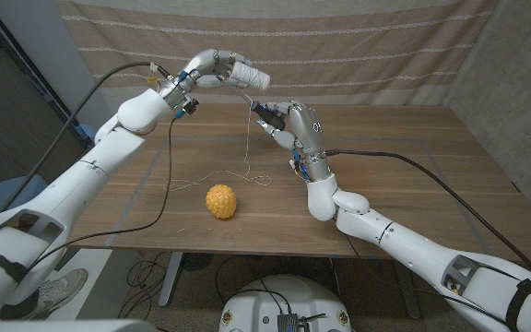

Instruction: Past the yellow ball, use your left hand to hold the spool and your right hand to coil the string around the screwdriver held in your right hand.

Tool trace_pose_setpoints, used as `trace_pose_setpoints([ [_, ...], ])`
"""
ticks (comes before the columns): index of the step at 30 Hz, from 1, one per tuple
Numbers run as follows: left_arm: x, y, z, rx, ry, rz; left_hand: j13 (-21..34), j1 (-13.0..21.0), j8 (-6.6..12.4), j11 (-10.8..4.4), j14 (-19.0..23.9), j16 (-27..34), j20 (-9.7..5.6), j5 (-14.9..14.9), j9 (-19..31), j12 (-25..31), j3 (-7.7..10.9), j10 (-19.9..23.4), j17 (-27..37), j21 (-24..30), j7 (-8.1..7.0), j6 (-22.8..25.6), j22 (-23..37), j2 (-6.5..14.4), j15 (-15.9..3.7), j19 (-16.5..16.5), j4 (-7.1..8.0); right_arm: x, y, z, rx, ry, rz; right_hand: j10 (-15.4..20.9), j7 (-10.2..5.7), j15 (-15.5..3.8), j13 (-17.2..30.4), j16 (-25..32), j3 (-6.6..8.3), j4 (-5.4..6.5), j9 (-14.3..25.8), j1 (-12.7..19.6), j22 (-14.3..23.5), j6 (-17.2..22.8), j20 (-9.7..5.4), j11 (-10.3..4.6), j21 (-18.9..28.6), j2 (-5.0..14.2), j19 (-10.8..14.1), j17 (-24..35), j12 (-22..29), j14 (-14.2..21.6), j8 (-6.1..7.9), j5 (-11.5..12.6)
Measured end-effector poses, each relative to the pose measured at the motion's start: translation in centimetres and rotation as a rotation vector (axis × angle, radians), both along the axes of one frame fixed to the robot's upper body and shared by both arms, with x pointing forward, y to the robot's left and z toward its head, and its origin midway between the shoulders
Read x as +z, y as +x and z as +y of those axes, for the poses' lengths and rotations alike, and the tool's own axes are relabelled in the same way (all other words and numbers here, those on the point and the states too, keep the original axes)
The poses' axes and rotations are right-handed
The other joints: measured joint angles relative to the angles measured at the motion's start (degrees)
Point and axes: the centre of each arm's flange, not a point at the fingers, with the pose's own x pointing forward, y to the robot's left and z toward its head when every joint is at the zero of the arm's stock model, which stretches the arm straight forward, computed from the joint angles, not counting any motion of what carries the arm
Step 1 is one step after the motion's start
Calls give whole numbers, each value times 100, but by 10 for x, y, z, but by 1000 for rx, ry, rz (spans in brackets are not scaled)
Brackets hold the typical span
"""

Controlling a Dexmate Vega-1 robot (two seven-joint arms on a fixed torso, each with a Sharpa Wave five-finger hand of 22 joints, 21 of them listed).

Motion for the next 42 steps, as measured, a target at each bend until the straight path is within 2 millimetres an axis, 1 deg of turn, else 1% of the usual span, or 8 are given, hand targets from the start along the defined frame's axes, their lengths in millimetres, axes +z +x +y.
trace_pose_setpoints([
  [1, -1, 0, 1, 2, 2, 0, 0, 0, 0, 0, 0, 0, 0, 0, 0, -2, -4, 0, 0, 0, 0, 0, 0, 0, 0, 0, 5, 0, 0, 0, -1, 1, 1, 0, 0, 0, 0, -1, 0, 0, 0, 0, -11, 0, 0, 0, 0, 0, 0, 0, -2, 0, -1, 0],
  [2, -2, 2, 5, 28, -4, 7, 0, 0, -21, 0, 0, 0, 0, 0, 0, -3, -5, 0, 0, 0, 0, 0, 0, 0, 0, 0, 5, 3, 6, -12, -29, 39, 8, 0, 0, 0, 1, -6, 0, 0, 0, 0, -15, 0, 0, 0, 0, 0, 0, 0, -29, 0, -3, 0],
  [3, -3, 2, 6, 34, -3, 8, 0, 0, -22, 0, 0, 0, 0, 0, 1, -4, -4, 0, 0, 0, 0, 0, 0, 0, 0, 0, 5, 4, 8, -16, -40, 47, 11, 0, 0, 0, 1, -9, 0, 0, 0, 0, -16, 0, 0, 0, 0, 0, 0, 0, -43, 0, -5, 0],
  [13, -11, -5, 17, 66, 23, 15, 24, 0, -23, -7, 0, 0, 10, -5, 0, -24, -5, 6, 4, 0, 0, 0, 1, 0, 0, -51, 7, 10, 25, -45, -167, 110, 39, 0, 0, 0, 26, -10, -5, -5, 0, 0, -40, 0, 9, 0, 45, 0, -36, -1, -43, 0, 4, -1],
  [26, -17, -16, 20, 58, 60, 25, 36, 0, -39, -7, 27, -26, 11, -17, 22, -46, 14, 5, 10, 40, 0, 0, 1, 0, -10, -51, 40, 12, 44, -78, -331, 161, 92, 31, 18, 0, 24, -11, -16, -16, 0, 0, -67, 18, 9, 31, 89, 0, -71, -2, -44, 0, 6, 19],
  [34, -20, -20, 17, 15, 77, 50, 42, 0, -40, -5, 39, -36, 12, 0, 22, -58, 14, 9, 10, 40, 0, 0, 1, 0, -20, -51, 42, 9, 50, -87, -419, 132, 95, 31, 18, 0, 36, -11, -17, -17, 0, 0, -94, 19, 9, 31, 115, 0, -71, -3, -44, 0, 2, 18],
  [40, -19, -19, 10, -35, 82, 70, 42, 0, -44, 3, 39, -36, 32, 0, 22, -69, 7, 18, 10, 88, 0, 0, 2, 0, -22, -71, 49, 7, 51, -84, -467, 81, 79, 31, 18, 0, 67, -11, -27, -27, 0, 0, -115, 19, 9, 31, 136, 0, -71, -4, -83, 0, -2, 17],
  [42, -18, -20, 7, -77, 86, 90, 69, 0, -44, 3, 39, -36, 32, -1, 22, -80, 7, 18, 10, 88, 1, -1, 2, 0, -22, -71, 49, 5, 51, -79, -478, 36, 65, 31, 17, 2, 72, -49, -25, -25, 0, 0, -122, 19, 10, 31, 136, 0, -71, -3, -83, 2, -6, 16],
])
